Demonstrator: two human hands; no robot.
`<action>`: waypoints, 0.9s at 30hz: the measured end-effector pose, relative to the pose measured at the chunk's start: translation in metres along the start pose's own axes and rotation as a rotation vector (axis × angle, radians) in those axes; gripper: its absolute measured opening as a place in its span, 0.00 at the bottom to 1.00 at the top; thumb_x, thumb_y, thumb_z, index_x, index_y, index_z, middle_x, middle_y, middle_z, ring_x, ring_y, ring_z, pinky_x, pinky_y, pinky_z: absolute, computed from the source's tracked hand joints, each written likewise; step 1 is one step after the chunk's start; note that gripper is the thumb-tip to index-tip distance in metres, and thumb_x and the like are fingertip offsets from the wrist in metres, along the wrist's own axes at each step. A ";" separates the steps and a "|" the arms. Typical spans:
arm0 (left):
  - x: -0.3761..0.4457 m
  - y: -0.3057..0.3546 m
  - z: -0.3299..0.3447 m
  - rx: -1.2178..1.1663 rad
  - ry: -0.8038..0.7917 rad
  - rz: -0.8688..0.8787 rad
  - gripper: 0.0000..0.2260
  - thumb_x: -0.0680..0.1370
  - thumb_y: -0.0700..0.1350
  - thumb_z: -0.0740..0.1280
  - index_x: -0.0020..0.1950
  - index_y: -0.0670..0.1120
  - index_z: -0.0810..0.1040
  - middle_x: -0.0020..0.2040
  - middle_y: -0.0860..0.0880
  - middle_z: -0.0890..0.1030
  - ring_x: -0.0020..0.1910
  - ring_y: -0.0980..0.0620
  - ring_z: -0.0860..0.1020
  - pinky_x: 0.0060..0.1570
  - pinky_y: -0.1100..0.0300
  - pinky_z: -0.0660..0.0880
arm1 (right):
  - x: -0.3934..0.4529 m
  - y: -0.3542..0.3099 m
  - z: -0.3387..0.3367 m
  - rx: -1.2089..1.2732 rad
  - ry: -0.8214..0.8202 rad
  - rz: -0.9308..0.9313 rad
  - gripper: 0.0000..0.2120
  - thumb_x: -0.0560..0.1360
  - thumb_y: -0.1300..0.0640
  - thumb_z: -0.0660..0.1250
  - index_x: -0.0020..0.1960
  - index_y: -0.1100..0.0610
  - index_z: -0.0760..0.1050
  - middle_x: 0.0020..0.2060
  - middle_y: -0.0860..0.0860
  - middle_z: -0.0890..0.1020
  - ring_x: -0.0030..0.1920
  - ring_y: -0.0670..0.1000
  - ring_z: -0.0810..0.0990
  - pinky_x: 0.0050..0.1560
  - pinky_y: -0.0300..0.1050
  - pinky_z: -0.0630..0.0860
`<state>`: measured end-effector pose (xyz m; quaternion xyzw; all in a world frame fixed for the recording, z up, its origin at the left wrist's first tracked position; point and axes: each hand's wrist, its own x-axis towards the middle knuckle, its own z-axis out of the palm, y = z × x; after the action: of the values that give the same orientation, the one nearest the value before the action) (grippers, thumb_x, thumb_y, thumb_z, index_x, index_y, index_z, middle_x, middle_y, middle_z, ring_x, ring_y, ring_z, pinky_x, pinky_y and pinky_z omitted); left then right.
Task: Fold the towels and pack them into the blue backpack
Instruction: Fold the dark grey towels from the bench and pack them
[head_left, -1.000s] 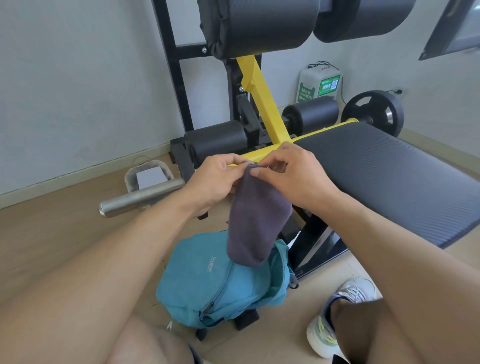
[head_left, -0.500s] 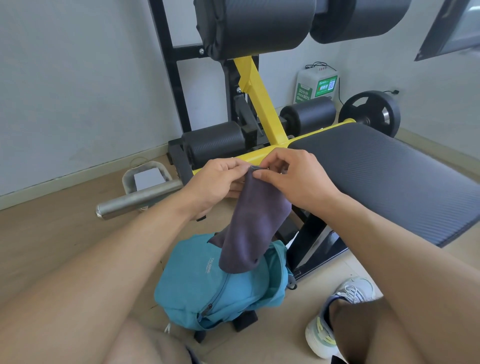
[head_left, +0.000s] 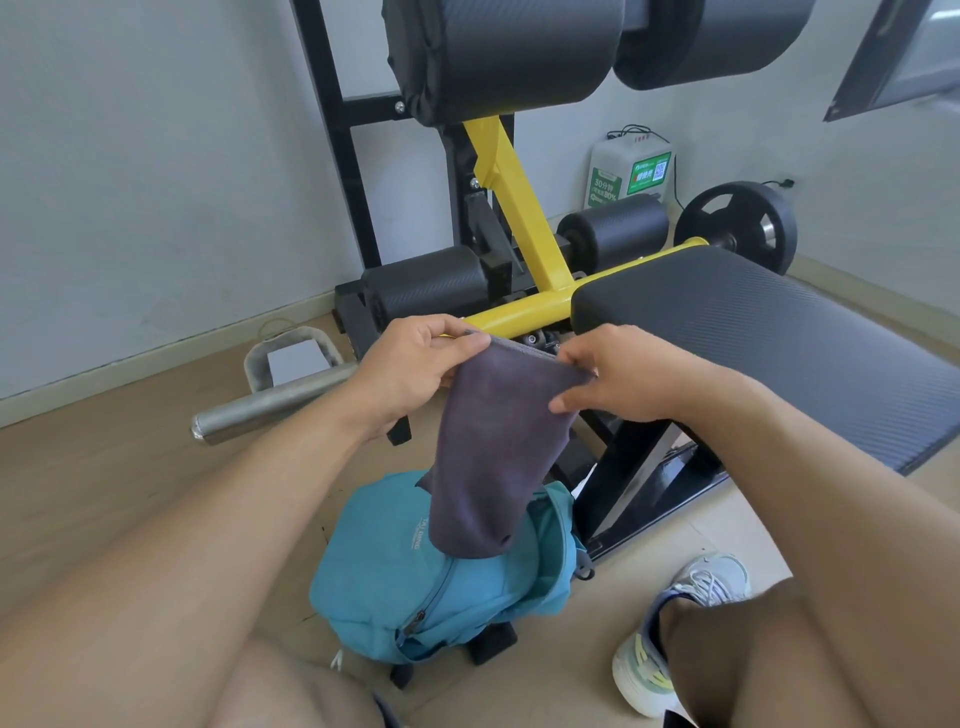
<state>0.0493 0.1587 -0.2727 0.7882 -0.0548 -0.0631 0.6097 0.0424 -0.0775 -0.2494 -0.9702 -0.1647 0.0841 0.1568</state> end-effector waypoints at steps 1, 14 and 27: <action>0.000 0.000 -0.001 0.049 0.014 0.010 0.07 0.81 0.45 0.70 0.53 0.43 0.84 0.45 0.44 0.88 0.44 0.49 0.85 0.54 0.51 0.82 | 0.000 0.001 -0.001 -0.009 0.038 0.000 0.12 0.73 0.43 0.75 0.45 0.51 0.79 0.37 0.47 0.81 0.41 0.48 0.78 0.45 0.46 0.70; 0.003 -0.003 -0.011 0.405 0.014 0.129 0.03 0.78 0.49 0.73 0.44 0.55 0.83 0.41 0.55 0.84 0.36 0.60 0.77 0.42 0.64 0.71 | 0.005 -0.002 0.003 0.137 0.406 0.191 0.12 0.68 0.45 0.80 0.48 0.45 0.82 0.41 0.43 0.81 0.52 0.50 0.78 0.45 0.47 0.76; -0.002 0.010 -0.007 0.251 0.001 -0.185 0.18 0.79 0.59 0.69 0.43 0.45 0.71 0.37 0.42 0.86 0.36 0.42 0.86 0.37 0.52 0.83 | -0.010 -0.050 0.038 0.628 -0.096 0.006 0.20 0.68 0.60 0.80 0.34 0.55 0.67 0.29 0.52 0.71 0.32 0.49 0.72 0.35 0.44 0.72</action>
<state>0.0480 0.1631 -0.2609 0.8600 0.0110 -0.1114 0.4978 0.0098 -0.0252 -0.2674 -0.8697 -0.1351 0.1769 0.4405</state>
